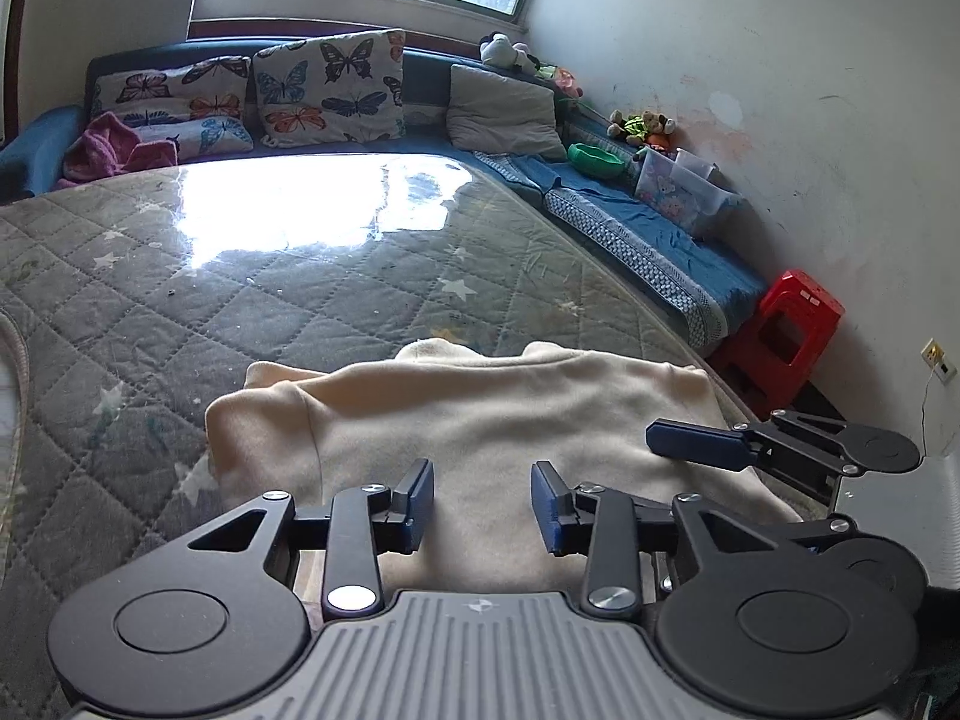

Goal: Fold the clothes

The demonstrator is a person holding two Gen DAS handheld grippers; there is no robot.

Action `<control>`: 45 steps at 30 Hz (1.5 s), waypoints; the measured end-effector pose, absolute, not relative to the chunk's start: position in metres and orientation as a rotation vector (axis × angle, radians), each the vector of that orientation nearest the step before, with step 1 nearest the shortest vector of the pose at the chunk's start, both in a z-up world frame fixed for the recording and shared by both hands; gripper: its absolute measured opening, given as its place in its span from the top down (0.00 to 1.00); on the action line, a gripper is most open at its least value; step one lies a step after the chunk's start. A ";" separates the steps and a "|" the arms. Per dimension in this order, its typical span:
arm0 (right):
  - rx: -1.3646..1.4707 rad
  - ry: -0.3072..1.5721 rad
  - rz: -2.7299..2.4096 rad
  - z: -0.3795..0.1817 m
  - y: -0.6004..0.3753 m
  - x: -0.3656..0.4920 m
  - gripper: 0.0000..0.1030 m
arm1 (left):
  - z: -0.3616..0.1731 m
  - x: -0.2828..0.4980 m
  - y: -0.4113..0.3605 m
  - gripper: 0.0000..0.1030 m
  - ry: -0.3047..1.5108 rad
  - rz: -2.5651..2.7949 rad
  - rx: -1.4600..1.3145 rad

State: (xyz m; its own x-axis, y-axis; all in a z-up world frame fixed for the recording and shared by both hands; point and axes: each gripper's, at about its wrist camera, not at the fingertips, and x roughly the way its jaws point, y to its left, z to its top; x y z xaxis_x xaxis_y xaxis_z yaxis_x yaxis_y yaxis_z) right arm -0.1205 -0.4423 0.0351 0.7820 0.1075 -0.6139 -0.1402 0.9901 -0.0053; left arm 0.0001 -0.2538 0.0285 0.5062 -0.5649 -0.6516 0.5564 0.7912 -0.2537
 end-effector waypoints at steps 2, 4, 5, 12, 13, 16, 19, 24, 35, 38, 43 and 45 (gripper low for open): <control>-0.059 0.661 0.133 0.034 -0.440 -0.126 0.41 | 0.027 -0.006 -0.251 0.61 0.784 -0.677 0.000; -0.070 0.656 0.129 0.033 -0.437 -0.133 0.40 | 0.027 -0.012 -0.248 0.61 0.773 -0.678 0.011; -0.077 0.651 0.126 0.033 -0.436 -0.137 0.39 | 0.026 -0.015 -0.246 0.61 0.767 -0.678 0.016; -0.098 0.648 0.105 0.030 -0.435 -0.163 0.35 | 0.028 -0.031 -0.230 0.58 0.725 -0.675 0.016; -0.095 0.649 0.099 0.030 -0.437 -0.165 0.35 | 0.028 -0.032 -0.227 0.58 0.724 -0.670 0.010; -0.079 0.653 0.078 0.027 -0.443 -0.174 0.34 | 0.027 -0.036 -0.218 0.56 0.722 -0.654 -0.006; -0.056 0.656 0.057 0.025 -0.452 -0.185 0.34 | 0.026 -0.039 -0.208 0.56 0.722 -0.637 -0.022; -0.039 0.656 0.027 0.024 -0.460 -0.199 0.32 | 0.024 -0.044 -0.192 0.56 0.722 -0.609 -0.050; -0.020 0.607 0.031 0.037 -0.463 -0.193 0.30 | 0.015 -0.045 -0.169 0.56 0.757 -0.522 -0.085; 0.017 0.629 0.042 0.031 -0.468 -0.185 0.30 | 0.014 -0.045 -0.166 0.56 0.762 -0.517 -0.088; 0.036 0.641 0.035 0.027 -0.472 -0.195 0.30 | 0.015 -0.047 -0.164 0.54 0.772 -0.511 -0.091; 0.034 0.631 0.037 0.030 -0.471 -0.200 0.28 | 0.016 -0.049 -0.164 0.51 0.777 -0.512 -0.093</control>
State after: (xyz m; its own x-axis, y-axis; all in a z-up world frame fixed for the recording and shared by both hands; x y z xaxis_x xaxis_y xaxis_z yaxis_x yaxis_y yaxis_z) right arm -0.1999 -0.4714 0.0295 0.8068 0.0453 -0.5891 -0.0243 0.9988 0.0436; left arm -0.0487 -0.1639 0.0164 0.5975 -0.4741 -0.6467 0.4068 0.8742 -0.2651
